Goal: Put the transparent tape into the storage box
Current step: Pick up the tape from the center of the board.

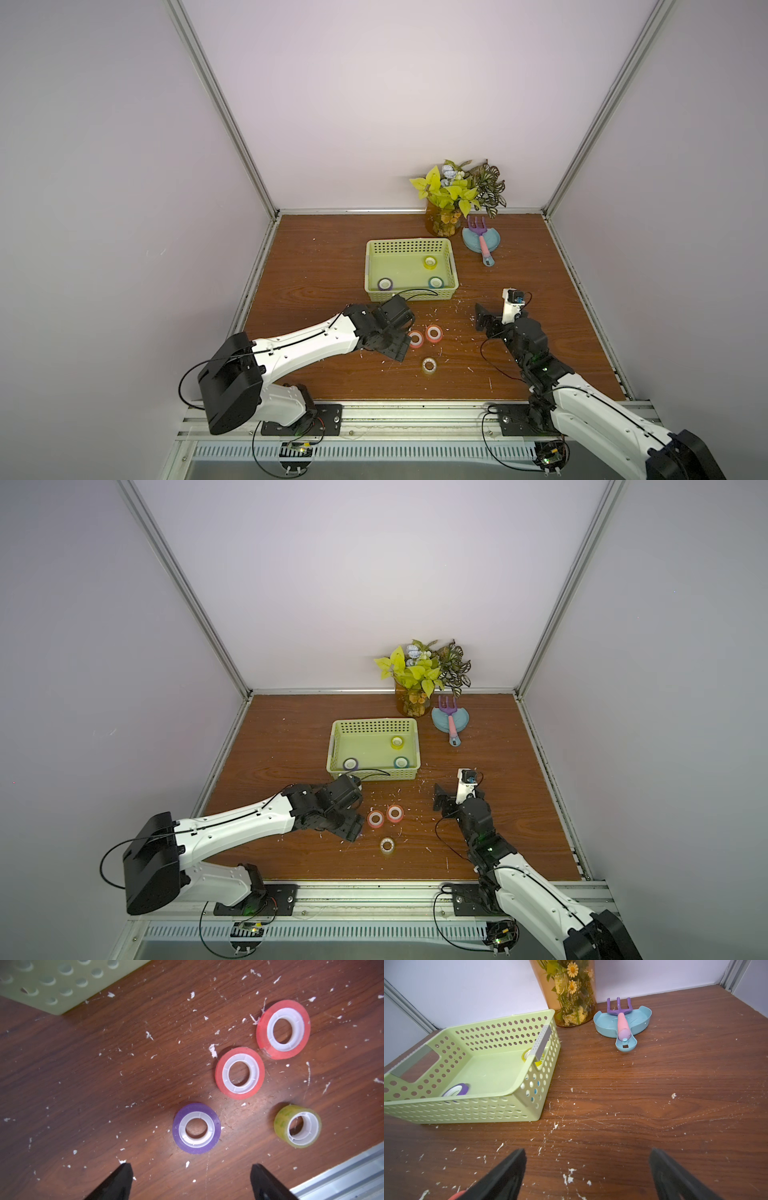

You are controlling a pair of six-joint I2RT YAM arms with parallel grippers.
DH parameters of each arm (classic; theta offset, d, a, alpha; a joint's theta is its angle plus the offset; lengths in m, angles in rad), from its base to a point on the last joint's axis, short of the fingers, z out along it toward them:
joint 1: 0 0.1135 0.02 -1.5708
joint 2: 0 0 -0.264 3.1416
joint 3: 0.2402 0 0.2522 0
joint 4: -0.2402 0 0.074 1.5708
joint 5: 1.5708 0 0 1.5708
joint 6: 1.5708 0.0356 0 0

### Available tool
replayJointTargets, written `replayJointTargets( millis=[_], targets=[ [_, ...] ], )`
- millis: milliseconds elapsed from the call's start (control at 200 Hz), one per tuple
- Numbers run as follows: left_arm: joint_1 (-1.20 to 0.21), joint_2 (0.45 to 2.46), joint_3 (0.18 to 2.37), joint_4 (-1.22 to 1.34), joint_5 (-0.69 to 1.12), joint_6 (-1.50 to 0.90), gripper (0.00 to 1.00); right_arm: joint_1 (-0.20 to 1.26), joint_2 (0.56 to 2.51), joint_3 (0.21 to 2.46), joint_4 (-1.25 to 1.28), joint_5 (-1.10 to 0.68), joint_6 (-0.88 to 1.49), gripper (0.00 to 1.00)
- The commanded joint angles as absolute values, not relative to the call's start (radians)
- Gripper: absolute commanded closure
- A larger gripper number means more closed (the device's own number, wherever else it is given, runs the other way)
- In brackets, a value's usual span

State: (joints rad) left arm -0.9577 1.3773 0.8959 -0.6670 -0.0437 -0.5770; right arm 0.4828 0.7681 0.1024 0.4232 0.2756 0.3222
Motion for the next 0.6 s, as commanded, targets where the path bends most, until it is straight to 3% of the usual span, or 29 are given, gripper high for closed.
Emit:
replayJointTargets(
  millis=[0,590],
  targets=[
    [-0.968,1.408,0.891,-0.645,-0.024,-0.586,0.15,0.484,0.77,0.141,0.469,0.267,0.327,0.01],
    [-0.971,1.558,0.9,-0.577,0.019,-0.557,0.24,0.485,0.769,0.141,0.468,0.267,0.327,0.01]
  ],
)
